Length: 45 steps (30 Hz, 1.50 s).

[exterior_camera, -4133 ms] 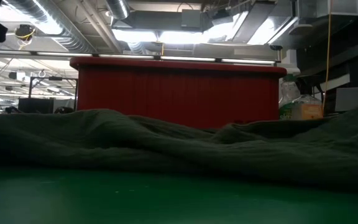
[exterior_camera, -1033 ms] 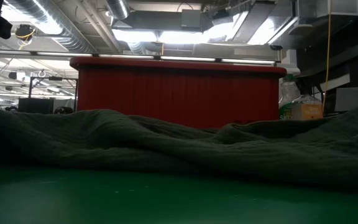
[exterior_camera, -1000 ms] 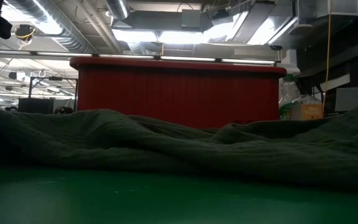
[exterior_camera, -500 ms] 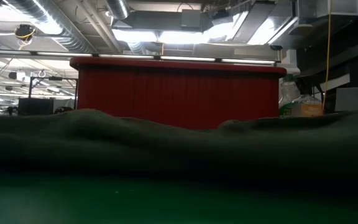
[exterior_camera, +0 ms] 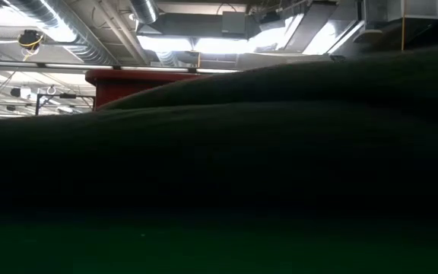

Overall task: Fold laundry
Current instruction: Fold the green shirt

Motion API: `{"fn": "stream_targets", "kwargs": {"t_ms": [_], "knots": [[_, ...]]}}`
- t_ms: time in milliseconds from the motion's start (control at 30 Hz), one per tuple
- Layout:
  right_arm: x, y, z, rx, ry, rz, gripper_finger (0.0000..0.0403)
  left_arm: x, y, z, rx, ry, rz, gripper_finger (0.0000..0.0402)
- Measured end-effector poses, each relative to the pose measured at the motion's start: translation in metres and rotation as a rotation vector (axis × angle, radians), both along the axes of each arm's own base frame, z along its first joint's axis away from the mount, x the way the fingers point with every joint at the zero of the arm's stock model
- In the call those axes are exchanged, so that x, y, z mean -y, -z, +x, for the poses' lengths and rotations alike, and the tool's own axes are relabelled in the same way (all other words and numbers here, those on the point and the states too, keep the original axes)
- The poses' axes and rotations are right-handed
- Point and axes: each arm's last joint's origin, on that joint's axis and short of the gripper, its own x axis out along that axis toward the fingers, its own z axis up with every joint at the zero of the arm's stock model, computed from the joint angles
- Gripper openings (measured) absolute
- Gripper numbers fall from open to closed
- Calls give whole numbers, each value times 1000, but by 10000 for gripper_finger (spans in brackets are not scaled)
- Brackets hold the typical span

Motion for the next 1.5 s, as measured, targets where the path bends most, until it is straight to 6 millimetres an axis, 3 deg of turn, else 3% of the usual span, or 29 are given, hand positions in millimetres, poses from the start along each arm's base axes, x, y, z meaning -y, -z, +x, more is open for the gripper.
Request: {"fn": "stream_targets", "kwargs": {"t_ms": [567, 1000, 1267, 1500], "knots": [[1, 0, -3, -61, 17, 13, 4, 0, 0, 0, 30, 88, 10, 2], [1, 1, -3, -69, 14, 14, 6, 7, 1, 4, 106, 24, -18, 101], [0, 1, -3, -68, 14, 19, 6, 22, 1, 10, 212, -13, -123, 106], [0, 1, -3, -67, 14, 20, 3, 30, 0, 8, 347, -74, -61, 104]]}}
